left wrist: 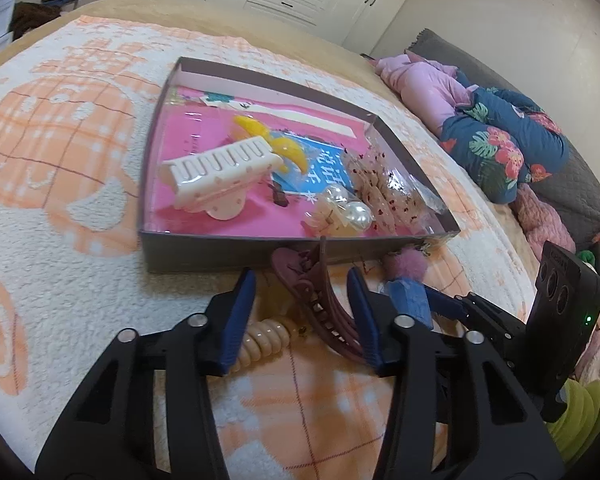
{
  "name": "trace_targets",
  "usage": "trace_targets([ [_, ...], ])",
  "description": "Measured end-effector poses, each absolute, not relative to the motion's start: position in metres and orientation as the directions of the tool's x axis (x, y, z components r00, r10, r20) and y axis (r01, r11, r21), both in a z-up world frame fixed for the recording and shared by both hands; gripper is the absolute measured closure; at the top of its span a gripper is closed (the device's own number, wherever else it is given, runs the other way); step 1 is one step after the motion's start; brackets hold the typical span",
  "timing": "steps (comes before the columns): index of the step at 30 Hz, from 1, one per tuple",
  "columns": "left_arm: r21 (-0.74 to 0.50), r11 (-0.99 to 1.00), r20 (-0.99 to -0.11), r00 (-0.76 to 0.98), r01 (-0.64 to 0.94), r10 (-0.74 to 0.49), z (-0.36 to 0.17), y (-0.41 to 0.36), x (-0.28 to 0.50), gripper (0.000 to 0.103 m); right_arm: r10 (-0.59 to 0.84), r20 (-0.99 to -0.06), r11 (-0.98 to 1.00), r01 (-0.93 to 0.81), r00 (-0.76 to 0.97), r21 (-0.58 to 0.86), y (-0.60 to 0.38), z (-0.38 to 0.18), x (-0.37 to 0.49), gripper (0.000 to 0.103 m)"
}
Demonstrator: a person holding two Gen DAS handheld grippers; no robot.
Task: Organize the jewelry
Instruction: 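Grasp the maroon claw clip with left gripper while right grasps the blue box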
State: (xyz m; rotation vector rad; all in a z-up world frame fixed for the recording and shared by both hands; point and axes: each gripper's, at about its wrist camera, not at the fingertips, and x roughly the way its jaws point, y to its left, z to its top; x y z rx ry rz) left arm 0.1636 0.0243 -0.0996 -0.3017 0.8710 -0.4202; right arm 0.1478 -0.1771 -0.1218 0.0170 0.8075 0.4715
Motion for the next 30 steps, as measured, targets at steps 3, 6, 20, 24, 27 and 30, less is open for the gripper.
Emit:
trace_targets([
  [3, -0.414, 0.878, -0.676, 0.565, 0.239, -0.473, -0.101, 0.020, 0.165, 0.081, 0.412, -0.691, 0.896, -0.403, 0.594, 0.187, -0.179, -0.122, 0.148, 0.048],
  [6, -0.400, 0.883, -0.679, 0.568, 0.246, -0.465, -0.101, 0.017, 0.164, 0.086, 0.407, -0.688, 0.896, -0.409, 0.601, 0.172, -0.178, -0.122, 0.147, 0.052],
  [20, -0.351, 0.884, -0.644, 0.605, 0.309, -0.468, -0.080, 0.001, 0.149, 0.095, 0.385, -0.683, 0.906, -0.398, 0.621, 0.148, -0.204, -0.116, 0.127, 0.052],
  [24, -0.344, 0.880, -0.636, 0.608, 0.327, -0.474, -0.074, -0.008, 0.145, 0.095, 0.365, -0.679, 0.915, -0.380, 0.637, 0.136, -0.215, -0.112, 0.122, 0.052],
  [27, -0.333, 0.878, -0.633, 0.609, 0.343, -0.478, -0.069, -0.016, 0.142, 0.095, 0.348, -0.668, 0.923, -0.367, 0.657, 0.121, -0.222, -0.107, 0.119, 0.052],
  [30, -0.331, 0.873, -0.628, 0.607, 0.358, -0.487, -0.066, -0.024, 0.141, 0.095, 0.329, -0.655, 0.930, -0.355, 0.681, 0.098, -0.228, -0.101, 0.116, 0.052],
])
